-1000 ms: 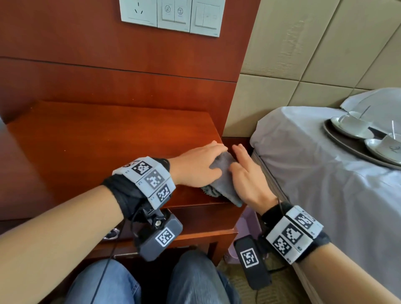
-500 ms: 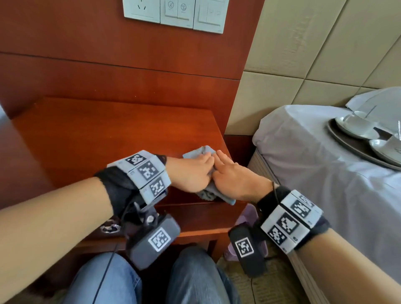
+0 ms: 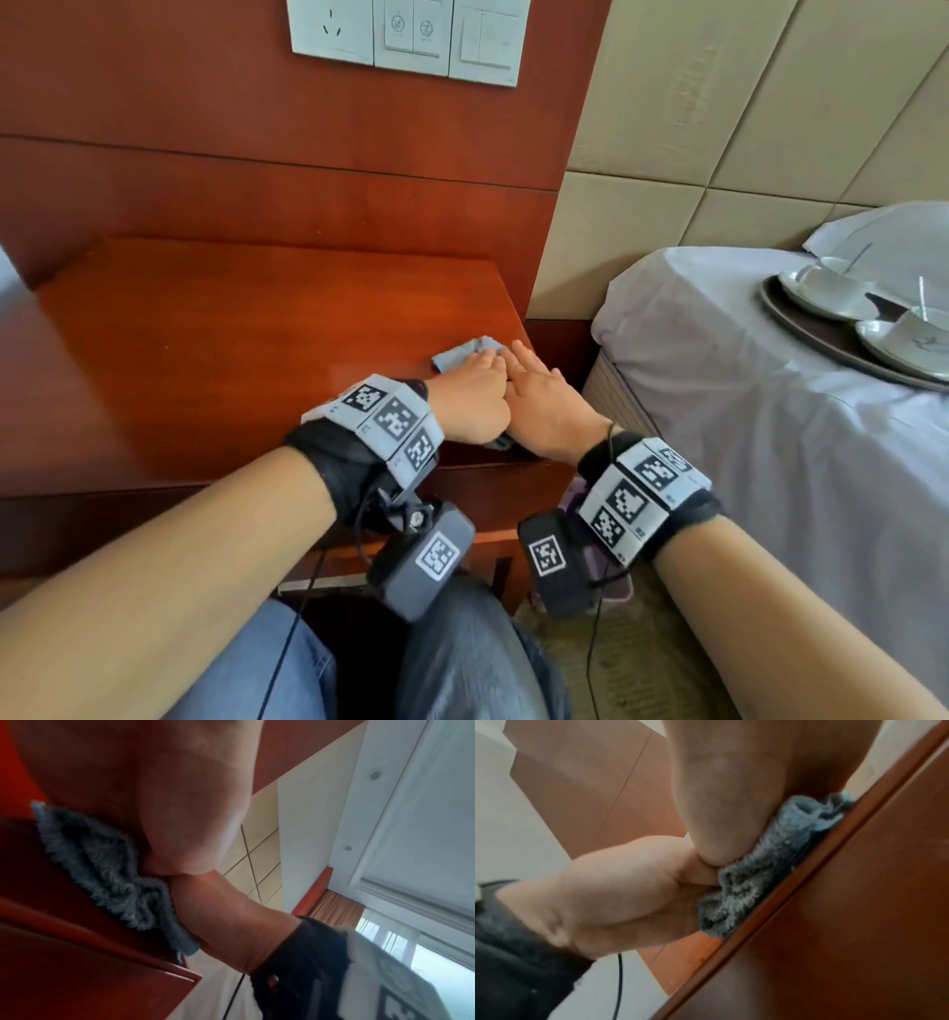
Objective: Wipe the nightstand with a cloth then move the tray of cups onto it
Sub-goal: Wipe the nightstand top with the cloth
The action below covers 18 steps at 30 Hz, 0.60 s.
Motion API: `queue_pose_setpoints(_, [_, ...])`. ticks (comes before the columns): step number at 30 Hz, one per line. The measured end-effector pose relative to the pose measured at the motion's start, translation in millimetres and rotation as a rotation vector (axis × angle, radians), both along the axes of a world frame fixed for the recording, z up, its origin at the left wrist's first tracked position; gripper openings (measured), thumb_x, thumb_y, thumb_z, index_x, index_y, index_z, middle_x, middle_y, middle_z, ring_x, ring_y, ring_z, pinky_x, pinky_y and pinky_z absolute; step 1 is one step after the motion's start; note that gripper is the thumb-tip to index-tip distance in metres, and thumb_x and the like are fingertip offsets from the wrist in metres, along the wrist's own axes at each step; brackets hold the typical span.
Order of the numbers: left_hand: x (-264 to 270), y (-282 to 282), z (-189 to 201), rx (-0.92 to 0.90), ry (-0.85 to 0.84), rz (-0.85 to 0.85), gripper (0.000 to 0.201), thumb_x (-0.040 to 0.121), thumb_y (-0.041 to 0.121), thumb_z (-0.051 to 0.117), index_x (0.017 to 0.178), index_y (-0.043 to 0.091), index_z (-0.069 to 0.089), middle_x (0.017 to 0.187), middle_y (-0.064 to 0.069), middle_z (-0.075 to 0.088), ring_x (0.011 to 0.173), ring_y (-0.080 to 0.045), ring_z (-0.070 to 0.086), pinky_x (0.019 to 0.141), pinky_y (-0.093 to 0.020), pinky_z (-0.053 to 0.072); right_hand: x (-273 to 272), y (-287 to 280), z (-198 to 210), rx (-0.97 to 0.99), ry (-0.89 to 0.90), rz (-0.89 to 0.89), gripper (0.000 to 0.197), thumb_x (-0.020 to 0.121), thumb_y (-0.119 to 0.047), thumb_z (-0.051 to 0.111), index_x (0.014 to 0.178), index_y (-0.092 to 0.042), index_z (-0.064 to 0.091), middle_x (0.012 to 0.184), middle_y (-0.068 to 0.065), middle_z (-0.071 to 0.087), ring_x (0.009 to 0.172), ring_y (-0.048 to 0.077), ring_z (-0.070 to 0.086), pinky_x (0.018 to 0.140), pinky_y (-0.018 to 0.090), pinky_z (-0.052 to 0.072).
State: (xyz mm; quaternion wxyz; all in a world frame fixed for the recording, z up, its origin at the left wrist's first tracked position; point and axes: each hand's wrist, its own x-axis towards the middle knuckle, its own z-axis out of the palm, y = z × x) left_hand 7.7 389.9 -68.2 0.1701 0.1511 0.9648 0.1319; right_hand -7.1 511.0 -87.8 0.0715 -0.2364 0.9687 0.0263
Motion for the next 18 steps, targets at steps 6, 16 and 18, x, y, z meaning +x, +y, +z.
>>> queue_pose_setpoints(6, [20,-2,-9,-0.028,-0.032,-0.014,0.062,0.101,0.009,0.025,0.149,-0.009,-0.010,0.159,-0.021,-0.016,0.149,-0.028,-0.013,0.123,-0.034,-0.001,25,11,-1,0.073,0.100,0.107,0.054,0.101,-0.020,0.020,0.151,0.000,0.017,0.158,0.019,0.015,0.148,0.037,0.007,0.112,0.055,0.025])
queue_pose_setpoints(16, [11,-4,-11,0.057,-0.031,-0.009,0.061,0.102,0.013,0.027,0.152,-0.004,-0.004,0.161,-0.018,-0.011,0.150,-0.026,-0.008,0.123,-0.037,0.003,14,17,-12,0.072,0.096,0.114,0.065,0.093,-0.021,0.003,0.146,0.007,0.029,0.152,0.029,0.025,0.144,0.044,0.018,0.109,0.059,0.032])
queue_pose_setpoints(18, [-4,-1,-3,0.074,-0.085,0.022,0.063,0.100,0.008,0.027,0.152,-0.002,-0.008,0.161,-0.016,-0.014,0.150,-0.025,-0.012,0.123,-0.037,0.001,-15,21,-15,0.024,-0.095,0.079,0.078,0.084,-0.024,-0.003,0.136,0.018,0.037,0.140,0.042,0.034,0.134,0.057,0.027,0.099,0.066,0.038])
